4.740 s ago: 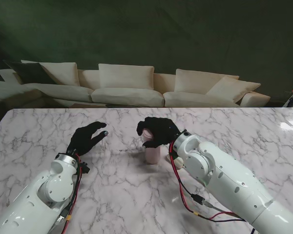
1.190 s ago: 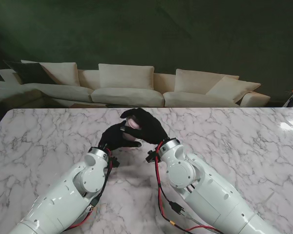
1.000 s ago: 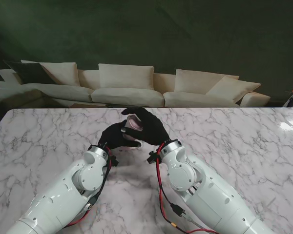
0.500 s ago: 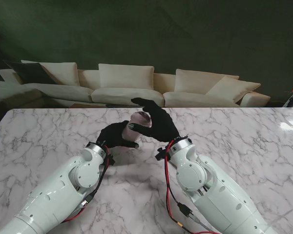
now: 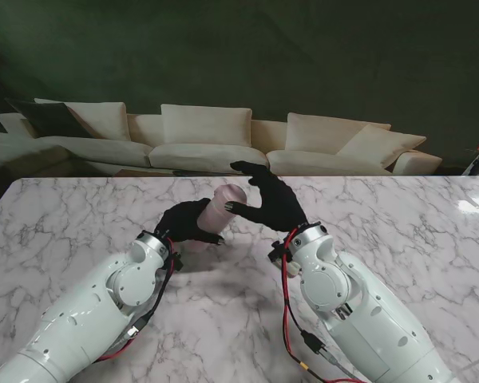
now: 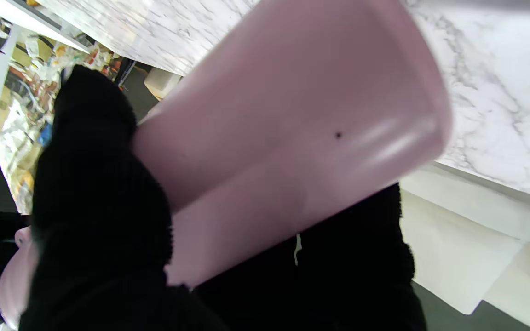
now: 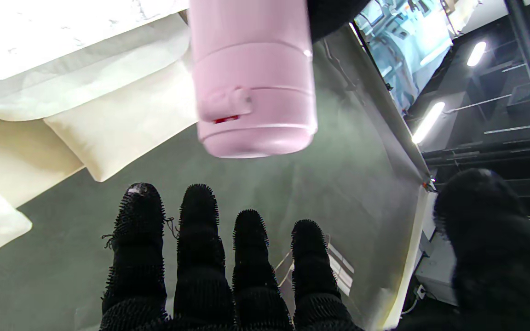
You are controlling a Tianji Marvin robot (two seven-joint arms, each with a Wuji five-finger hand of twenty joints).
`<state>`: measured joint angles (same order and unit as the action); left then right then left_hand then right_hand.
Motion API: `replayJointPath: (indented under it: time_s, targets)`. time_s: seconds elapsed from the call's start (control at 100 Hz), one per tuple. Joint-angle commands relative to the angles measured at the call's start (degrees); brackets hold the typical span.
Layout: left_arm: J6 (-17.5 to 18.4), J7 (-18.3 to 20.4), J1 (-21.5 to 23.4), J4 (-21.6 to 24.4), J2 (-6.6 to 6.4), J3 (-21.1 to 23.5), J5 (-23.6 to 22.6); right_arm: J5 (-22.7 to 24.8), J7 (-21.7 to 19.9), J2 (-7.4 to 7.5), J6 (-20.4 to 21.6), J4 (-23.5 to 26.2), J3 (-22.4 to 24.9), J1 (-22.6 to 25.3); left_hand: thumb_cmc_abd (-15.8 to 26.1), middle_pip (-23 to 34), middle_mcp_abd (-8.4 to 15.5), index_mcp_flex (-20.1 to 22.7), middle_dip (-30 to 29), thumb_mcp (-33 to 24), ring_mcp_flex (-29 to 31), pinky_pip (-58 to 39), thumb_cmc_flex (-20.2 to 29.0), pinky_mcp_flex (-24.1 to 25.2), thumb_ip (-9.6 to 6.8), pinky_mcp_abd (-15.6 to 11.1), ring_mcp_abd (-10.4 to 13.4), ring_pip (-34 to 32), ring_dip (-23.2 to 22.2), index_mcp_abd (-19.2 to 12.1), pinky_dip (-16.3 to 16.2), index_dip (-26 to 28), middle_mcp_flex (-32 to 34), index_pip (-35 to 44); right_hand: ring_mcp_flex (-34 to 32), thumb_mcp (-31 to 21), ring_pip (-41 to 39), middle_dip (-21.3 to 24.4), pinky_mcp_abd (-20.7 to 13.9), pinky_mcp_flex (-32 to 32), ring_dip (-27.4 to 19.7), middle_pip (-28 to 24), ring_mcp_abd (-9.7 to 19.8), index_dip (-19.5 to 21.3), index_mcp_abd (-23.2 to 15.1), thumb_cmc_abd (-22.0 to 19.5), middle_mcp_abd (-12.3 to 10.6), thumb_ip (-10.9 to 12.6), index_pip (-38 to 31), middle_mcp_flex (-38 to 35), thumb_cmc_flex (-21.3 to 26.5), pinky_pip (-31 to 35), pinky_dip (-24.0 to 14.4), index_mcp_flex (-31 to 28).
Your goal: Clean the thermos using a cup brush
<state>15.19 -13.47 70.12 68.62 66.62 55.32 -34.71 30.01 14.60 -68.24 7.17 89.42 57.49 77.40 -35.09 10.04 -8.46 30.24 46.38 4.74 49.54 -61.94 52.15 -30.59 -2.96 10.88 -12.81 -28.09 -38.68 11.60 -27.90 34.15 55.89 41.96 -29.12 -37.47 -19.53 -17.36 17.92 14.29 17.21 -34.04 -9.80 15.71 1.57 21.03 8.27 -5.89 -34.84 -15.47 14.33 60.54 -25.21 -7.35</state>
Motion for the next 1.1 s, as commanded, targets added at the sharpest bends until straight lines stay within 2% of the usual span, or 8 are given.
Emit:
replayJointPath:
  time_s: [0.0,0.28,0.5,0.58,0.64,0.77,0.93,1.09]
  targets:
    - [0.9,1.1,-0.1,1.2,-0.66,0.2,-1.2,0.4,-0.7,0.67,-0.9,-0.1,0.9,0.6,15.5,3.9,4.3,6.5,1.4,-19.2,5.4,-7.7,20.4,-4.7,-0.25,-5.1,2.1,-8.2,-2.4,-10.6,-3.6,0.3,4.7,6.1,-1.0,0.6,-1.8,-0.3,-3.0,0.6,1.2,-1.0,1.1,-1.5,1.7,1.8,0.6,0.4,-0.8,0.5,-3.7,1.8,-0.1,2.3]
    - [4.3,4.1,0.3,2.8,-2.41,0.8,-5.9,2.0,-7.3,2.5,-4.8,4.7,4.8,3.5,15.7,3.7,4.4,6.2,1.6,-19.2,5.4,-7.6,20.4,-4.6,-0.19,-5.0,2.1,-7.9,-2.3,-10.6,-3.4,0.2,4.6,6.2,-10.6,3.6,-7.5,-2.7,-0.3,13.9,3.6,-6.5,-2.7,-2.2,4.8,3.1,1.9,-0.4,-2.4,-5.1,-7.8,8.5,-0.2,-2.1]
    - [4.8,3.7,-0.2,2.6,-2.6,0.0,-7.3,4.3,-15.8,4.36,-9.2,6.9,4.1,3.3,15.9,3.8,4.5,6.1,1.7,-19.1,5.3,-7.5,20.5,-4.6,-0.2,-5.2,2.2,-7.9,-2.3,-10.8,-3.3,0.5,4.5,6.4,-18.4,1.4,-13.7,-3.9,-1.7,22.7,7.6,-9.1,-2.9,-2.5,6.9,3.5,2.8,-0.7,-1.4,-7.9,-11.3,14.7,0.6,-5.0]
    - [4.8,3.6,-0.3,2.8,-2.69,-0.3,-7.9,4.4,-17.0,4.5,-10.4,6.4,2.7,2.2,15.9,3.8,4.5,6.1,1.7,-19.1,5.3,-7.5,20.5,-4.6,-0.21,-5.2,2.2,-7.9,-2.3,-10.8,-3.3,0.5,4.4,6.5,-20.8,1.1,-16.1,-4.7,-1.5,24.9,9.0,-10.2,-2.9,-2.2,6.9,3.4,2.5,-0.8,-1.4,-9.1,-11.7,16.9,0.1,-5.8]
    - [4.7,3.6,-0.3,2.9,-2.81,-0.5,-8.4,5.0,-17.4,4.57,-11.3,6.0,1.4,1.4,15.9,3.8,4.4,6.1,1.7,-19.1,5.3,-7.4,20.5,-4.6,-0.21,-5.3,2.2,-7.9,-2.3,-10.8,-3.2,0.5,4.4,6.4,-22.2,0.8,-18.1,-6.1,-0.7,25.1,10.2,-11.5,-2.1,-1.5,5.9,2.7,0.8,-0.6,-1.6,-10.3,-12.4,19.9,-1.3,-6.4]
    - [4.8,3.6,-0.5,2.9,-2.95,-0.9,-9.2,8.7,-18.1,4.86,-13.5,5.4,-1.5,-0.6,16.0,3.9,4.4,5.9,1.7,-19.0,5.4,-7.5,20.5,-4.7,-0.25,-5.3,2.3,-7.9,-2.4,-10.7,-3.2,0.5,4.3,6.4,-24.6,0.8,-21.0,-8.7,-2.7,26.0,11.8,-13.0,-0.3,1.0,5.0,1.1,-1.0,-0.1,-2.5,-12.0,-13.5,24.4,-3.5,-7.1]
    - [5.0,3.4,-0.6,2.8,-2.89,-1.2,-9.2,7.7,-17.4,4.34,-15.0,4.0,-4.1,-2.5,16.2,4.0,4.4,5.8,1.8,-19.0,5.2,-7.4,20.6,-4.5,-0.28,-5.3,2.4,-7.9,-2.4,-10.7,-3.2,0.6,4.1,6.4,-31.1,2.5,-31.5,-12.2,-5.3,32.9,15.1,-16.5,1.0,8.7,3.3,0.9,-1.4,0.7,-7.6,-14.7,-8.6,32.3,-3.7,-9.8]
    - [4.9,3.9,-0.5,3.2,-2.94,-1.1,-9.0,5.5,-15.1,3.64,-12.7,1.9,-5.1,-3.0,16.3,4.1,4.3,5.7,1.8,-18.9,5.1,-7.6,20.6,-4.5,-0.26,-5.3,2.3,-8.1,-2.5,-10.6,-3.2,0.7,4.0,6.3,-30.9,10.0,-37.3,-12.4,-7.7,33.7,16.5,-17.5,2.9,15.2,-2.5,-0.9,-2.2,2.2,-14.4,-14.7,6.4,36.5,-4.2,-11.7]
